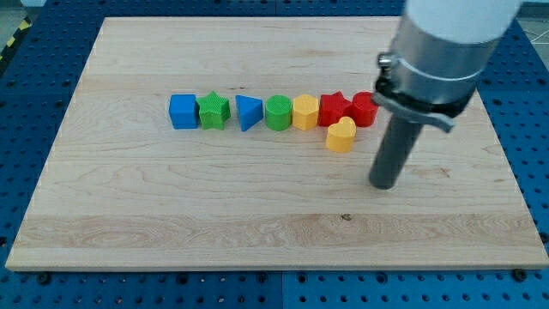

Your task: Push the yellow heart to the red circle

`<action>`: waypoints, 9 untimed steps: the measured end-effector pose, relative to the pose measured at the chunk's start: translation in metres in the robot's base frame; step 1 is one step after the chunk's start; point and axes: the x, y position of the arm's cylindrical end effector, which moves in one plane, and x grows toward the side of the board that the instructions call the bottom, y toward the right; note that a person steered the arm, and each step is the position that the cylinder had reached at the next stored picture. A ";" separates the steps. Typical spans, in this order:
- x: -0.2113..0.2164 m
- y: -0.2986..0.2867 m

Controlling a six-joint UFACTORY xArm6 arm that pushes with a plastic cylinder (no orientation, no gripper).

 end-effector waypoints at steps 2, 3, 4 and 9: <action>-0.018 -0.061; -0.030 -0.080; -0.043 -0.089; -0.065 -0.063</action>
